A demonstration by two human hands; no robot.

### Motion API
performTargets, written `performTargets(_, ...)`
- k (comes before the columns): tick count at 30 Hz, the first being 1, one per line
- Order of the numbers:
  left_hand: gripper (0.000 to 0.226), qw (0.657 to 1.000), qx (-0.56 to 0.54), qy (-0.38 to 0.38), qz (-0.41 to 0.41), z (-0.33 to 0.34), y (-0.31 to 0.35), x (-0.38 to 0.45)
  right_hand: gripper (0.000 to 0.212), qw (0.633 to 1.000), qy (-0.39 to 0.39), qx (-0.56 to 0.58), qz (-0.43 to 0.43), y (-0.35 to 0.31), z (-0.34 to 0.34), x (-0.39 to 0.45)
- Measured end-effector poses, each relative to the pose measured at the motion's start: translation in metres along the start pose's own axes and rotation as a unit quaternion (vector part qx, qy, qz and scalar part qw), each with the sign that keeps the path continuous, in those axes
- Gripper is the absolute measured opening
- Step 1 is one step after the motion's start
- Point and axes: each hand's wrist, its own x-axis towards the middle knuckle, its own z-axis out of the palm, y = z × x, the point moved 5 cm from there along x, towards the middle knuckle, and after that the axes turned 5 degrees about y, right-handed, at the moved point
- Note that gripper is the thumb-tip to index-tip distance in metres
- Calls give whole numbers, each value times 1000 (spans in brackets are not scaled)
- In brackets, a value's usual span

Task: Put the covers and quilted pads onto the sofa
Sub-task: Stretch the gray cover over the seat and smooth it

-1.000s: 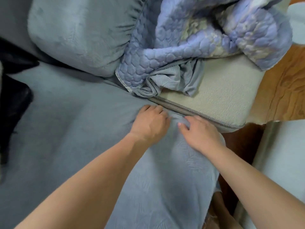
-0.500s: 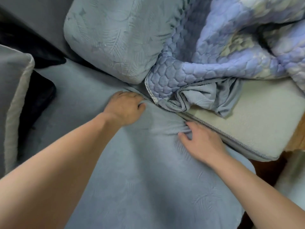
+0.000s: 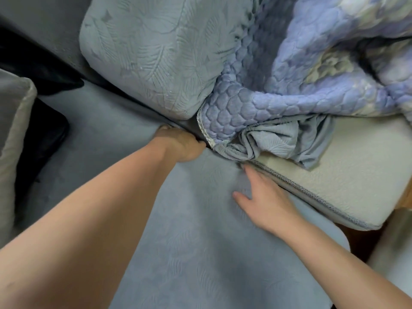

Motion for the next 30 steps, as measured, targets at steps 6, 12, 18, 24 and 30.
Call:
performTargets(6, 59, 995, -27, 93, 15, 1, 2, -23, 51, 894, 30, 377, 238, -29, -11, 57)
performTargets(12, 57, 992, -55, 105, 51, 4, 2, -33, 26, 701, 133, 662, 228, -11, -91, 87)
performTargets(18, 34, 963, -80, 171, 191, -10, 4, -24, 18, 922, 82, 347, 150, -10, -37, 44)
performTargets(24, 8, 910, -121, 312, 245, -6, 7, -45, 60, 999, -7, -25, 32, -13, 12, 20)
performTargets(30, 17, 893, -183, 272, 308, -16, 19, -96, 7, 980, 195, -3, -43, -14, -6, 17)
